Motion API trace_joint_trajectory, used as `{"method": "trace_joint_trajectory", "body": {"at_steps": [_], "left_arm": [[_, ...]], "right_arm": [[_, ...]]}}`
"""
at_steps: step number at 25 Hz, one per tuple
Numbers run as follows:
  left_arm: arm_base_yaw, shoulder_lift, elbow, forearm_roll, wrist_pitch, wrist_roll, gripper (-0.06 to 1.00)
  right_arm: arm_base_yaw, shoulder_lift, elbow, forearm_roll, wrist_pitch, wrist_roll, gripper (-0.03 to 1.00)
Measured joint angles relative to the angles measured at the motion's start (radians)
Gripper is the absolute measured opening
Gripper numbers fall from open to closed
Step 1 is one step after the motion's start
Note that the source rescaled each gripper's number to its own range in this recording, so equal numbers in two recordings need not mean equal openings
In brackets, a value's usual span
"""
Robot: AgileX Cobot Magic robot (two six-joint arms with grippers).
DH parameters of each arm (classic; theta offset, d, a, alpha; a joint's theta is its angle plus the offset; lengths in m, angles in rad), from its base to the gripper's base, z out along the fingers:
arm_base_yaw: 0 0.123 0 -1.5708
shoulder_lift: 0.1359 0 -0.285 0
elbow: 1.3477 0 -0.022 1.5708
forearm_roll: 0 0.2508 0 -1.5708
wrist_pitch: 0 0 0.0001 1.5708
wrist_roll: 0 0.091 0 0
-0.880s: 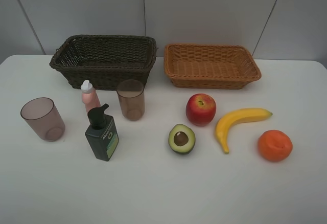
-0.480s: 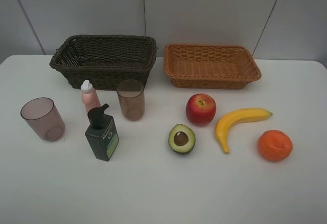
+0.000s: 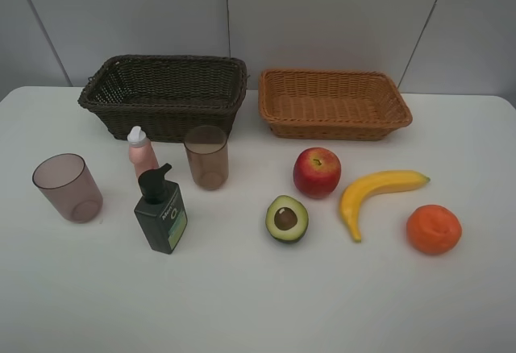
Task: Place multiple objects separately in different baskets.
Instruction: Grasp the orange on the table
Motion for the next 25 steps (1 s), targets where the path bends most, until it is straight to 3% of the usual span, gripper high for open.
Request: {"method": "trace_joint_trajectory", "body": {"at_steps": [25], "left_arm": [[0.0, 0.0, 0.0, 0.0, 0.0, 0.0, 1.0]], "right_arm": [[0.0, 0.0, 0.0, -0.003, 0.0, 0.006, 0.85]]}}
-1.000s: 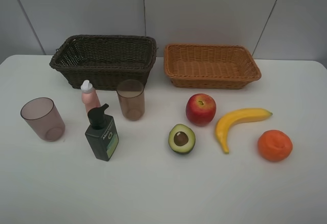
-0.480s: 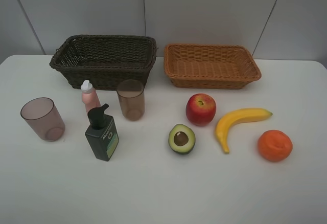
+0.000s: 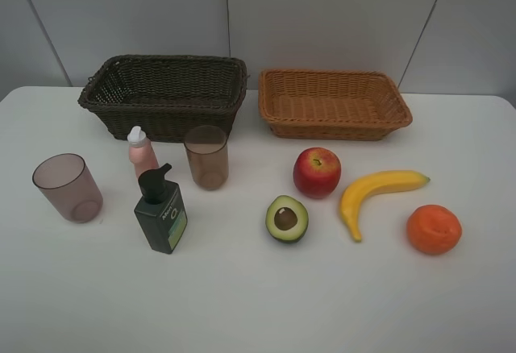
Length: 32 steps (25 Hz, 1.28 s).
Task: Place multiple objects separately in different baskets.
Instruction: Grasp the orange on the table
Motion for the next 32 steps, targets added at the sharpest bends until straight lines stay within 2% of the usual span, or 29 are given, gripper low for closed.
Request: {"method": "trace_joint_trajectory", "body": {"at_steps": [7, 20, 32], "left_arm": [[0.0, 0.0, 0.0, 0.0, 0.0, 0.0, 1.0], [0.0, 0.0, 0.0, 0.0, 0.0, 0.0, 1.0], [0.0, 0.0, 0.0, 0.0, 0.0, 0.0, 1.0]], "right_arm": [[0.0, 0.136, -0.012, -0.001, 0.0, 0.008, 0.85], [0.0, 0.593, -0.114, -0.001, -0.035, -0.005, 0.85], [0.0, 0.938, -0.151, -0.001, -0.137, -0.258, 0.85]]}}
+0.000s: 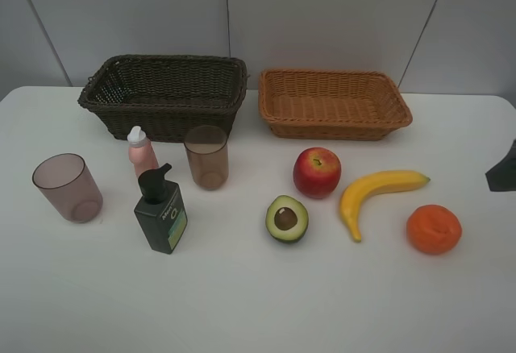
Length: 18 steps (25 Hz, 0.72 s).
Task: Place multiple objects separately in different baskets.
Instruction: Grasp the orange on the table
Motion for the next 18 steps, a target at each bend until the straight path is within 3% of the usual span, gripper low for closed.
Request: {"method": "trace_joint_trajectory", "body": {"at_steps": [10, 18], "left_arm": [[0.0, 0.0, 0.0, 0.0, 0.0, 0.0, 1.0], [0.0, 0.0, 0.0, 0.0, 0.0, 0.0, 1.0]], "right_arm": [[0.0, 0.227, 0.0, 0.022, -0.116, -0.207, 0.85], [0.0, 0.372, 0.0, 0.03, -0.21, -0.233, 0.85]]}}
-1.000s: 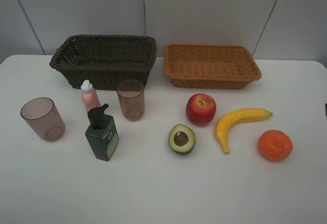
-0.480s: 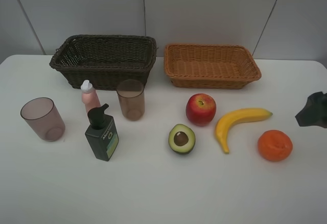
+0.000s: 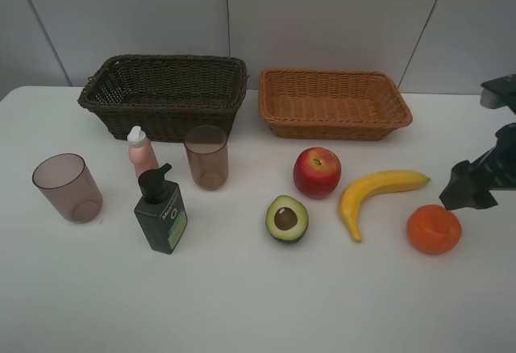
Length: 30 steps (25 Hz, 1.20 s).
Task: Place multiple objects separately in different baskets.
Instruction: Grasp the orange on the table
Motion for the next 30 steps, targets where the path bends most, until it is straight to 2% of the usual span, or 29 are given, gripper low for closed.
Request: {"method": "trace_joint_trajectory", "body": {"at_steps": [17, 30], "left_arm": [[0.0, 0.0, 0.0, 0.0, 0.0, 0.0, 1.0], [0.0, 0.0, 0.0, 0.0, 0.0, 0.0, 1.0]], "right_arm": [[0.0, 0.238, -0.001, 0.034, -0.091, -0.018, 0.85], [0.001, 0.341, -0.001, 0.083, -0.162, -0.022, 0.85]]}}
